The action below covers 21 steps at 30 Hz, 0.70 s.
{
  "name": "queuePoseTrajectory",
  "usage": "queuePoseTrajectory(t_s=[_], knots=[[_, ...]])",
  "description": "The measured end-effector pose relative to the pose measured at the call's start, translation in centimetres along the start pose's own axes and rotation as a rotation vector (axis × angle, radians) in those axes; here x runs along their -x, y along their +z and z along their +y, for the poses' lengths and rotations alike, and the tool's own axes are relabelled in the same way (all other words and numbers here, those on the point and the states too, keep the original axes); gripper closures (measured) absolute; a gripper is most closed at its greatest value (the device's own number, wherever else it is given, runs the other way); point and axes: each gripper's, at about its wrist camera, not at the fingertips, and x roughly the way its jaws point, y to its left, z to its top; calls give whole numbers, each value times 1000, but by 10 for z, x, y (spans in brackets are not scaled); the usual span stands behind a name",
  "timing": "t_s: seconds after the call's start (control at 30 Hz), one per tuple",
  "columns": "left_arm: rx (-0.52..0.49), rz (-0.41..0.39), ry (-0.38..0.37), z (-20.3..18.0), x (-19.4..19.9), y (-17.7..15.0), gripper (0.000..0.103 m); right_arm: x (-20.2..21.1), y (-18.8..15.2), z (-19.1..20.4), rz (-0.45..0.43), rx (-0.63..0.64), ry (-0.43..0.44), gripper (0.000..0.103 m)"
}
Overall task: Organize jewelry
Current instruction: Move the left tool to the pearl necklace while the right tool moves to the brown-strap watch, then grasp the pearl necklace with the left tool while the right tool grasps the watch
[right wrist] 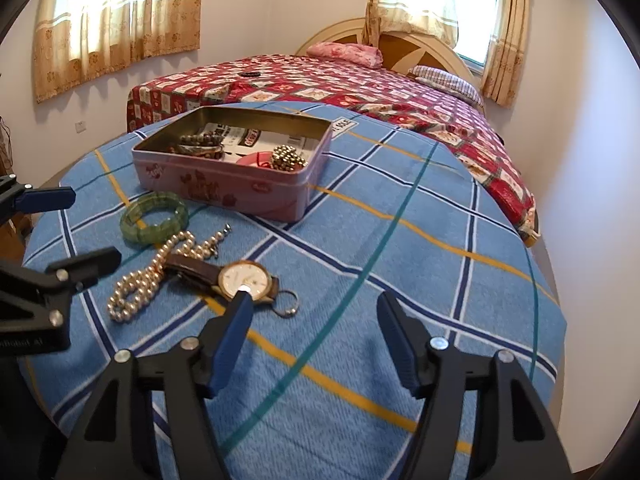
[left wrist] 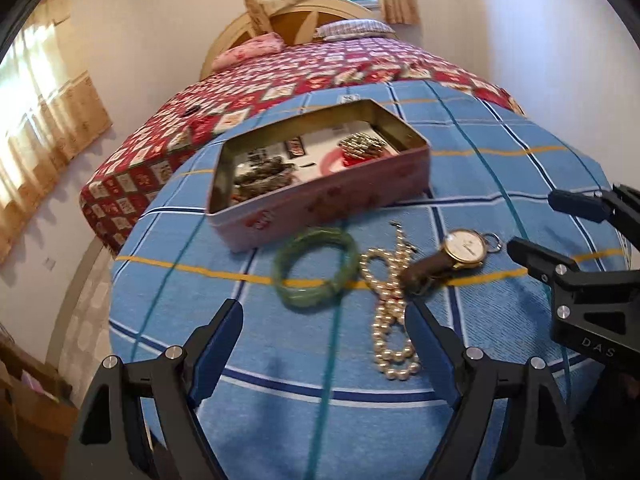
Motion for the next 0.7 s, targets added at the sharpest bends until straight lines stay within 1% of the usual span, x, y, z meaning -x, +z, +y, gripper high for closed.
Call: queuePoseTrajectory(t_s=[0.1,0.2,0.3,0.33,0.37,0.4,0.43,0.47,0.53,0.6,0.63,0.7], knots=[[-17,30,-6,-7,-12,-1,20,-3,-2,-2,4,-17,0,36],[-15,61,-28,-7,-24,-4,20,-5,-3,-2,8,-24,1,36],[35,71,-43,6,-31,-6,20,-7,-3,-1,11,-24,4,36],[46,71,-35,11,-31,-6,23,-7,-4,0,12,-24,9,36],[60,70,-34,16,-32,-7,36,-7,-4,0,12,-23,12,36],[71,72,-45,20,-34,-7,43,-8,-3,2,15,-19,21,36],[90,74,-69,26,-34,-8,53,-8,-3,4,14,-13,27,36],[91,75,-78,28,-34,-8,66,-8,-2,7,12,-7,33,36],[74,71,-81,28,-34,-8,79,-10,1,12,12,13,53,36],[70,70,-96,30,-33,-9,83,-12,5,20,5,47,69,36],[68,69,-97,32,-34,-9,93,-13,7,23,3,60,72,36],[83,71,-89,40,-35,-10,94,-17,13,28,9,84,83,36]])
